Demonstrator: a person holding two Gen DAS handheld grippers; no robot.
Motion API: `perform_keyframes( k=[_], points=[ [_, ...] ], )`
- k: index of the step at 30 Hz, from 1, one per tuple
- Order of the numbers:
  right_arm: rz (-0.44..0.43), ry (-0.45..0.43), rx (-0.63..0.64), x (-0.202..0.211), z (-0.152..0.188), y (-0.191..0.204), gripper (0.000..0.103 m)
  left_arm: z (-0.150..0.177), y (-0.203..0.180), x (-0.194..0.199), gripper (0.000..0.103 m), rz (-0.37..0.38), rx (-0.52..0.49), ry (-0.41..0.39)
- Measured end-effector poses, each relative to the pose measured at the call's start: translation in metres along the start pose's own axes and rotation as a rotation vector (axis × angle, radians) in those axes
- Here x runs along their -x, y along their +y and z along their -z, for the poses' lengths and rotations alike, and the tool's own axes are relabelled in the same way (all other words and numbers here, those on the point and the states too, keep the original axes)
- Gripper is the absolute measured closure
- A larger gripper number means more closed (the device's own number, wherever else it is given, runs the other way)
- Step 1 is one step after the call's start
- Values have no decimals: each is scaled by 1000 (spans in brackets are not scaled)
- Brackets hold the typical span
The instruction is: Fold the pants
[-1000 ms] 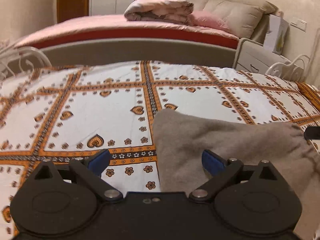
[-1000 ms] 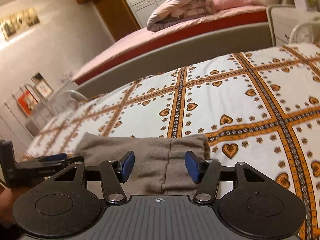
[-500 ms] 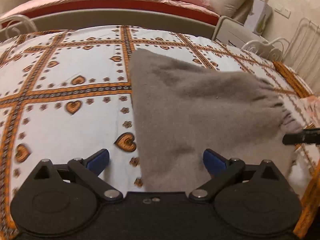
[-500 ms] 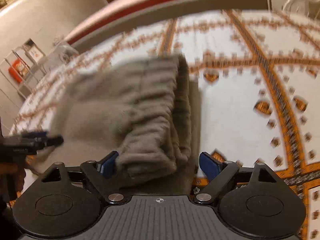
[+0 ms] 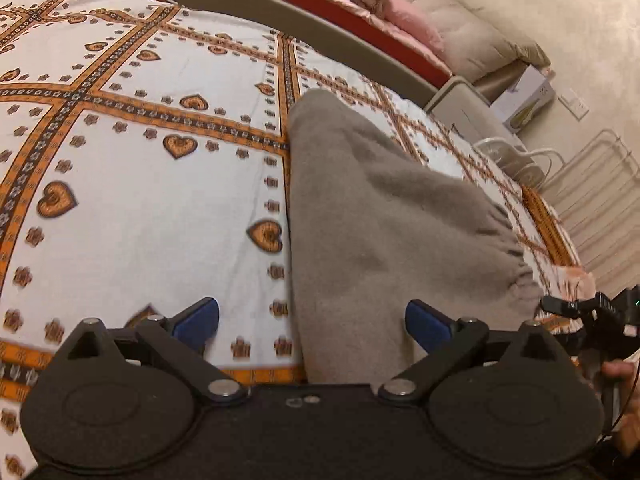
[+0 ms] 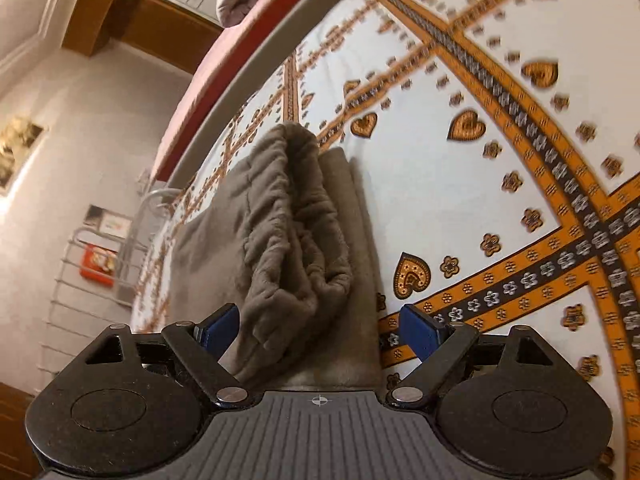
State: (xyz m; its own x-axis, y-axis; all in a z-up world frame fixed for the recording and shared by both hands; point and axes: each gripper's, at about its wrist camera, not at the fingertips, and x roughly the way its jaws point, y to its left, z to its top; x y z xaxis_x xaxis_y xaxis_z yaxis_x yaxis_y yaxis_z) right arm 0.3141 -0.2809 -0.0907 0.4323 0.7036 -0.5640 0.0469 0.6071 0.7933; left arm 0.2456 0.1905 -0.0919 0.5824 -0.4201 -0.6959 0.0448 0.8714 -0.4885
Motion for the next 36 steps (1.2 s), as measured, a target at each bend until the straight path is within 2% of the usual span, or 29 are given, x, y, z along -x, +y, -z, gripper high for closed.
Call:
perform_keyframes(
  k=[2, 7, 13, 15, 16, 17, 20, 23, 24, 26, 28, 29, 31, 33, 36],
  points=[
    [-54, -6, -23, -7, -4, -3, 2, -5, 3, -5, 9, 30, 15, -12],
    [-94, -19, -17, -22, -15, -3, 2, -18, 13, -21, 11, 129, 79, -23],
    [-85, 24, 69, -44, -26, 11, 2, -33, 5, -50, 13, 210, 64, 2],
    [-65, 34, 125, -51, -29, 18, 19, -36, -1, -59, 13, 255, 57, 9],
    [-44, 43, 153, -56, -30, 20, 41, -35, -5, -62, 13, 245, 42, 14],
    [-38, 49, 159, -58, -33, 20, 49, -35, -10, -64, 13, 226, 22, 15],
    [-19, 6, 226, -53, -39, 32, 57, -31, -21, -59, 13, 212, 24, 1],
    [-7, -53, 253, -36, -45, 38, 58, -23, -32, -55, 15, 234, -4, 29],
    [9, -47, 248, -33, -47, 34, 58, -20, -37, -56, 16, 216, -26, 29],
    [93, 24, 227, -44, -48, 17, 48, -17, -44, -57, 16, 172, -74, 21],
    [27, -1, 155, -39, -45, 5, 44, -16, -49, -54, 16, 133, -96, 6],
    [20, -20, 120, -31, -45, 9, 38, -15, -52, -50, 15, 111, -97, -4],
    [46, -83, 176, -9, -36, 28, 33, -14, -53, -39, 15, 75, -99, -16],
    [40, -123, 198, 11, -25, 37, 32, -12, -53, -27, 14, 71, -106, -41],
    [-26, -174, 134, 35, -13, 33, 32, -8, -49, -7, 14, 47, -121, -73]
  ],
)
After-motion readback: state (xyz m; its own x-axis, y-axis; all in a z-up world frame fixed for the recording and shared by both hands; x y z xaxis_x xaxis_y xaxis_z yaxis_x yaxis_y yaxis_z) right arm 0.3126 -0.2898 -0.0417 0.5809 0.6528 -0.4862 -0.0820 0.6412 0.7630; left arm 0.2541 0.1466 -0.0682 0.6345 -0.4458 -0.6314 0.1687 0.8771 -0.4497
